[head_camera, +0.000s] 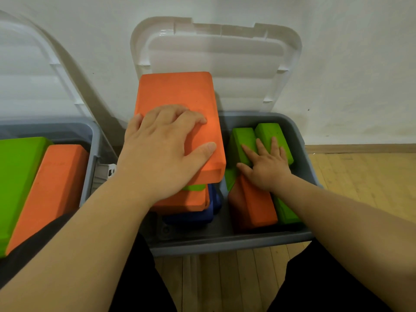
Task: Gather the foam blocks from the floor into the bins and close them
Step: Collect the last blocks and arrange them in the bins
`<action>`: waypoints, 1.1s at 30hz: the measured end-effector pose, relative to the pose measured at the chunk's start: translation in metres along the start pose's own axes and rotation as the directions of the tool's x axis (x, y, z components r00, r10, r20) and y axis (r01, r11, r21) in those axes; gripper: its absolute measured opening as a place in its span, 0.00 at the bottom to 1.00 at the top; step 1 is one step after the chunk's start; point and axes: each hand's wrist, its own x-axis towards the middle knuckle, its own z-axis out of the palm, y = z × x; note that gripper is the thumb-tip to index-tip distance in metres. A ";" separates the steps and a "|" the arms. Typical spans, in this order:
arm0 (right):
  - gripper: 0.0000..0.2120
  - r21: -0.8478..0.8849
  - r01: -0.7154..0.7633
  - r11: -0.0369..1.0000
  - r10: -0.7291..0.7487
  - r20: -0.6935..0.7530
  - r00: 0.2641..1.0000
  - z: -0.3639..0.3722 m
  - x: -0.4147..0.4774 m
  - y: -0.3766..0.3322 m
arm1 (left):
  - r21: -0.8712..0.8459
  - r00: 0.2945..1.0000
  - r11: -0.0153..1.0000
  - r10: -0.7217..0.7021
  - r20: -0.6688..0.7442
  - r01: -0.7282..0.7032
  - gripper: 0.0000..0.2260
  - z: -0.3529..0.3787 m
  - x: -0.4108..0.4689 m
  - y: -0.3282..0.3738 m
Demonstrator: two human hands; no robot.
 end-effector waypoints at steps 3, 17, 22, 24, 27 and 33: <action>0.36 0.035 0.011 0.999 -0.012 0.043 0.999 -0.003 0.002 -0.011 | 0.017 1.000 1.000 0.013 -0.002 -0.013 0.27 0.000 -0.001 0.005; 0.33 0.978 0.079 0.194 -0.165 -0.047 0.985 -0.101 -0.055 -0.053 | -0.104 0.950 0.946 -0.301 0.078 0.308 0.43 -0.014 -0.016 -0.004; 0.34 0.994 0.103 -0.033 -0.267 -0.108 0.958 -0.115 -0.073 -0.072 | -0.315 0.982 0.932 -0.189 0.002 0.180 0.41 -0.005 -0.020 0.001; 0.34 0.982 0.124 -0.145 -0.215 -0.154 0.964 -0.120 -0.074 -0.065 | -0.425 0.985 0.900 -0.152 -0.085 0.102 0.44 -0.002 -0.019 0.001; 0.30 0.951 0.187 -0.248 -0.098 -0.217 0.971 -0.132 -0.077 -0.043 | -0.445 0.994 0.889 -0.108 0.026 0.108 0.49 0.017 -0.014 -0.003; 0.29 0.966 0.147 0.211 0.042 -0.160 0.986 -0.103 -0.078 0.031 | 0.234 0.903 0.968 -0.179 0.390 0.091 0.45 0.055 -0.009 -0.002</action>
